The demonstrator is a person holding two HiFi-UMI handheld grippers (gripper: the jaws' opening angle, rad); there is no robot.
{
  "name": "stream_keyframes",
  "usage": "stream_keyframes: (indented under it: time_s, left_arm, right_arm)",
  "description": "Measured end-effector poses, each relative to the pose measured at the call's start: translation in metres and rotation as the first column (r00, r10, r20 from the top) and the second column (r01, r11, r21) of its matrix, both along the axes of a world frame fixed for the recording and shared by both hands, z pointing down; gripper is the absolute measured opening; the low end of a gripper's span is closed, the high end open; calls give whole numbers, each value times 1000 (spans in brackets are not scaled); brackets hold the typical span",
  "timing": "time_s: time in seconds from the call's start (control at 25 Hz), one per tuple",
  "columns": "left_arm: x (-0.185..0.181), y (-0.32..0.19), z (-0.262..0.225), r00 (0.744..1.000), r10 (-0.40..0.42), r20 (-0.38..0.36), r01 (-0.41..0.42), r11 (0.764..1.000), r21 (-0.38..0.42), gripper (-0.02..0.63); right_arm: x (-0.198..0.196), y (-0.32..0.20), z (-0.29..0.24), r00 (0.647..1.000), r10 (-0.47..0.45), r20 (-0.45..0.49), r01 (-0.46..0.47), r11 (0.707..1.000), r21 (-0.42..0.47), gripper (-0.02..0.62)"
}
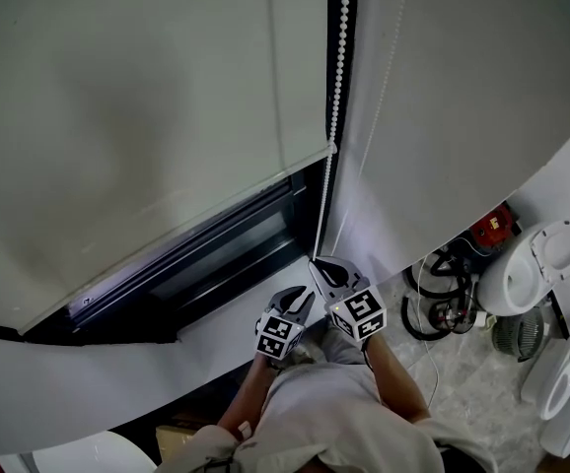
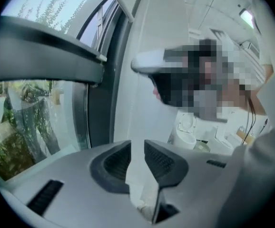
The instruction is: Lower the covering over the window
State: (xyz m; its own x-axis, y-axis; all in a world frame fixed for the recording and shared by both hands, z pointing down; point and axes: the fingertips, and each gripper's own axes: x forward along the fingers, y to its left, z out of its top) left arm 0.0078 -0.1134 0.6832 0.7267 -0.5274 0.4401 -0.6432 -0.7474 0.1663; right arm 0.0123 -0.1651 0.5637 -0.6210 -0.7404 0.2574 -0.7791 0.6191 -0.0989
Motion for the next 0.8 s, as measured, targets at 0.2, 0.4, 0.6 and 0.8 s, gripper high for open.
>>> stream_keyframes:
  time_s: [0.2, 0.4, 0.6, 0.8]
  left_arm:
    - [-8, -17, -101, 996, 3, -85, 7, 992, 122, 78]
    - [-9, -34, -203, 989, 54, -137, -14, 960, 281, 78]
    - [-3, -50, -276, 982, 88, -166, -16, 919, 395, 78]
    - [8, -59, -339, 974, 113, -198, -4, 876, 482, 78]
  right_arm:
    - [2, -2, 1, 1000, -2, 7, 2, 1000, 0, -3]
    - [-2, -1, 0, 1000, -6, 9, 6, 1000, 0, -3]
    - [-3, 0, 0, 1000, -10, 8, 10, 1000, 0, -3]
    - [-4, 2, -1, 1000, -10, 3, 10, 1000, -1, -3]
